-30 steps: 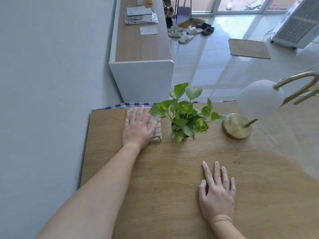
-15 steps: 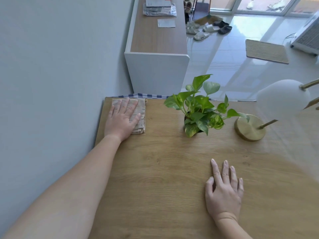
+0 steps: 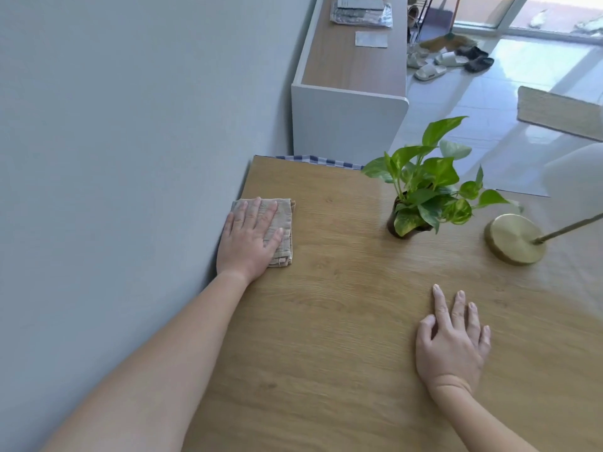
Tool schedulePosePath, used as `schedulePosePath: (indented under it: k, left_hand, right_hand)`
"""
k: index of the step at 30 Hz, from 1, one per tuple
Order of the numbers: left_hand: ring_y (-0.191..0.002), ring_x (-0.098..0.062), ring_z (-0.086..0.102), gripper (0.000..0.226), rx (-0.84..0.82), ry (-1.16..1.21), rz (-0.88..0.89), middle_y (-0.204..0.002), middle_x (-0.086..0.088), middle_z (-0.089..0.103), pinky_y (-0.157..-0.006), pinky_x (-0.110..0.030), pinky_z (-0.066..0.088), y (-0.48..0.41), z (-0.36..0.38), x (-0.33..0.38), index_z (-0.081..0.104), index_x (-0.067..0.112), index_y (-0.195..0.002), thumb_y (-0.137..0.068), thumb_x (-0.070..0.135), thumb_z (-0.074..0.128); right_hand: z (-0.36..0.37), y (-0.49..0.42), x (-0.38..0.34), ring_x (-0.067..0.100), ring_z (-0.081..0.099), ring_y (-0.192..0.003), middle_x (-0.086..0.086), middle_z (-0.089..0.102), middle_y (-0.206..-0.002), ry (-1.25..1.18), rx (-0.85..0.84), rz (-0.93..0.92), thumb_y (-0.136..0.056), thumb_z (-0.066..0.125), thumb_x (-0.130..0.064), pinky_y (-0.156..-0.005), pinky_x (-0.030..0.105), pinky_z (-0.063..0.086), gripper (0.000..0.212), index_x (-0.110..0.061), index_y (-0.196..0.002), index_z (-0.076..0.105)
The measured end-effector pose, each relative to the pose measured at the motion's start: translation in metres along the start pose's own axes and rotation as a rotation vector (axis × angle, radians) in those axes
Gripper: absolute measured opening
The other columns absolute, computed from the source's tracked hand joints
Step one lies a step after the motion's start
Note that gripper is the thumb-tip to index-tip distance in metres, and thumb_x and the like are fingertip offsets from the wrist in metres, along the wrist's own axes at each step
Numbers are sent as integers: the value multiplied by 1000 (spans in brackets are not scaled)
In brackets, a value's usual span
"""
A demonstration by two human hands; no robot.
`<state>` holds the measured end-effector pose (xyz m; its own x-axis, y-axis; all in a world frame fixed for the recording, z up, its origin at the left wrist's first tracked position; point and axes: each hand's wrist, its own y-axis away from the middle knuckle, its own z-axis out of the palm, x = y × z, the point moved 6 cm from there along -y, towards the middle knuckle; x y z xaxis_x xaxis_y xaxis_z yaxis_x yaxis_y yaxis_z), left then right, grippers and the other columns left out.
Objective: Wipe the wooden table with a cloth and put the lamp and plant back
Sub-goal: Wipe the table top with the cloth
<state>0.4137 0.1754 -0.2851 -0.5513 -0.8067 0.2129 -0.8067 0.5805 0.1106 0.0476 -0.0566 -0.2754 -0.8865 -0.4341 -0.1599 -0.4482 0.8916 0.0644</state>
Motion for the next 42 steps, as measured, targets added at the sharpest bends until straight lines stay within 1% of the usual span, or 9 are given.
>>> schedulePosePath:
  k: [6,10,13,19,23,25,29,32,42]
  left_hand:
    - [-167,-18,-10,68,-10,-14,-6,-181,8,-5,-135,-45,-5,65,6,-6,-5,47,-169,-108,69,14]
    - [-167,-18,-9,69,-8,-39,0,-181,8,-3,-135,-43,-5,118,14,-13,-3,47,-170,-108,69,18]
    - [-167,-18,-8,69,-3,-57,11,-181,8,-2,-135,-44,-2,162,20,-18,-2,47,-170,-108,69,19]
    - [-166,-17,-15,69,-38,-43,-1,-181,8,-8,-135,-46,3,255,29,-28,-8,48,-169,-109,68,20]
    - [-166,-19,-16,69,-57,-61,-5,-181,6,-10,-134,-49,4,309,35,-27,-9,45,-170,-108,69,10]
    - [-166,-19,-17,68,-60,-59,-22,-181,5,-11,-134,-50,4,326,37,-22,-9,44,-170,-109,67,10]
    - [-167,-24,-12,68,-74,-61,-29,-181,1,-8,-134,-53,8,341,42,6,-6,39,-171,-110,64,10]
    - [-166,-22,-17,68,-84,-21,62,-181,2,-13,-133,-51,1,339,50,53,-9,40,-171,-111,65,12]
    - [-163,-20,-28,70,-141,53,179,-179,3,-18,-133,-49,-10,272,64,160,-14,44,-168,-105,72,-4]
  right_hand:
    - [-4,4,-2,25,21,-161,1,27,-174,-11,-10,-15,-100,22,-46,-131,50,8,65,-47,-164,25]
    - [-7,6,-4,26,21,-161,2,27,-175,-20,-18,-15,-107,30,-39,-131,52,8,59,-45,-165,29]
    - [-10,7,-3,26,18,-162,2,23,-176,-20,-36,-21,-106,27,-40,-131,52,6,60,-46,-166,26]
    - [-10,13,-4,27,10,-164,3,14,-178,-10,-100,-46,-108,25,-40,-132,53,1,61,-44,-168,18]
    - [-7,17,-5,30,6,-164,5,9,-179,-18,-134,-69,-110,23,-40,-132,54,-1,60,-41,-169,14]
    - [-6,22,-7,30,4,-165,6,6,-179,-25,-155,-83,-110,21,-41,-132,53,-2,61,-38,-170,10]
    - [-2,38,-2,26,-2,-165,6,-2,-179,-6,-192,-150,-111,16,-45,-133,49,-4,62,-35,-170,0]
    - [-2,44,3,25,-5,-165,6,-4,-179,-18,-221,-193,-112,16,-47,-133,46,-6,62,-36,-170,-1]
    - [-14,58,31,16,-1,-165,-3,7,-179,-162,-334,-301,-113,30,-45,-133,40,-1,55,-44,-167,22]
